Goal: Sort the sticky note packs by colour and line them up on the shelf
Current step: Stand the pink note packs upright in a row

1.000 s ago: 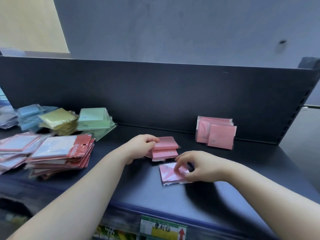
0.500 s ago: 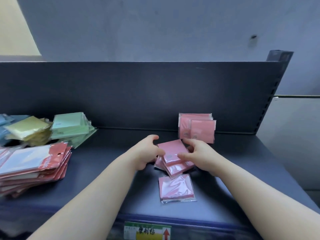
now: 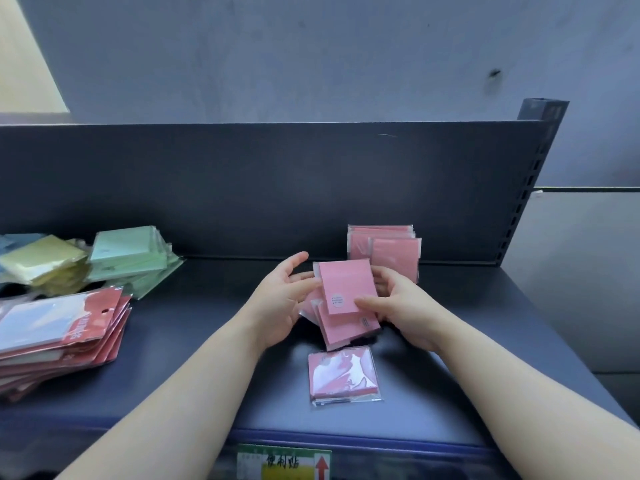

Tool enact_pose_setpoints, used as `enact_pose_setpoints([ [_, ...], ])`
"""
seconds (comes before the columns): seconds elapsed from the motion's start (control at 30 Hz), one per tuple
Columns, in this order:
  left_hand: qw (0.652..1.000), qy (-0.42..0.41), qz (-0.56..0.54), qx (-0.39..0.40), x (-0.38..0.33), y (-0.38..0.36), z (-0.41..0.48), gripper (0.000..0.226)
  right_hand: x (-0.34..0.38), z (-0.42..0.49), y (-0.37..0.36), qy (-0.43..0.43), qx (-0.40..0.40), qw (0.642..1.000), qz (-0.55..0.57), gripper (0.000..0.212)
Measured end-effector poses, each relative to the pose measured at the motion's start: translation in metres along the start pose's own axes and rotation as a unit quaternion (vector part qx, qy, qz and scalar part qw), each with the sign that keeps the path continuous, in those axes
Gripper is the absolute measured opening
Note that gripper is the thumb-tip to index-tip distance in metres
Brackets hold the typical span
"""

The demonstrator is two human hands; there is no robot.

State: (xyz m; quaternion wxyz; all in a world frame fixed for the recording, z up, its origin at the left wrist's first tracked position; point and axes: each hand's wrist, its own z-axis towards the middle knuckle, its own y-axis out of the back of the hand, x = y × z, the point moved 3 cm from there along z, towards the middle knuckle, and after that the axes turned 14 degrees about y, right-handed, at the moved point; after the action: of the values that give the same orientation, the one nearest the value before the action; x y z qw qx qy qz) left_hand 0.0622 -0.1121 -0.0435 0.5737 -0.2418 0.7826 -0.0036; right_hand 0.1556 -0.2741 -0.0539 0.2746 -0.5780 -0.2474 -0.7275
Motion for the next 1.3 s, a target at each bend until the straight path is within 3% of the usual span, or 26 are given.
enact_pose_setpoints([
  [0.2,0.994,0.073,0.058,0.053,0.009,0.000,0.000,0.074,0.000,0.005,0.012,0.040,-0.109,0.989,0.097,0.041],
  [0.37,0.998,0.059,0.029,-0.004,0.005,0.007,0.003,0.057,0.002,0.005,0.019,0.068,-0.140,0.978,0.141,0.033],
  [0.5,0.998,0.048,0.029,-0.030,0.004,0.012,0.004,0.042,-0.001,0.005,0.019,0.069,-0.145,0.977,0.141,0.033],
  [0.63,0.999,0.045,0.013,0.018,0.008,0.002,0.002,0.028,-0.004,0.003,0.010,0.058,-0.121,0.984,0.119,0.029],
  [0.73,0.998,0.029,0.047,0.034,0.010,0.001,0.003,0.033,-0.008,0.002,0.005,0.052,-0.098,0.988,0.105,0.028],
  [1.0,0.997,-0.023,0.010,-0.079,0.005,0.012,0.009,0.032,-0.010,0.008,0.054,0.028,-0.209,0.974,-0.079,0.023],
  [1.3,0.997,-0.037,0.003,-0.071,0.005,0.012,0.012,0.027,-0.008,0.008,0.075,0.019,-0.206,0.933,-0.295,0.032],
])
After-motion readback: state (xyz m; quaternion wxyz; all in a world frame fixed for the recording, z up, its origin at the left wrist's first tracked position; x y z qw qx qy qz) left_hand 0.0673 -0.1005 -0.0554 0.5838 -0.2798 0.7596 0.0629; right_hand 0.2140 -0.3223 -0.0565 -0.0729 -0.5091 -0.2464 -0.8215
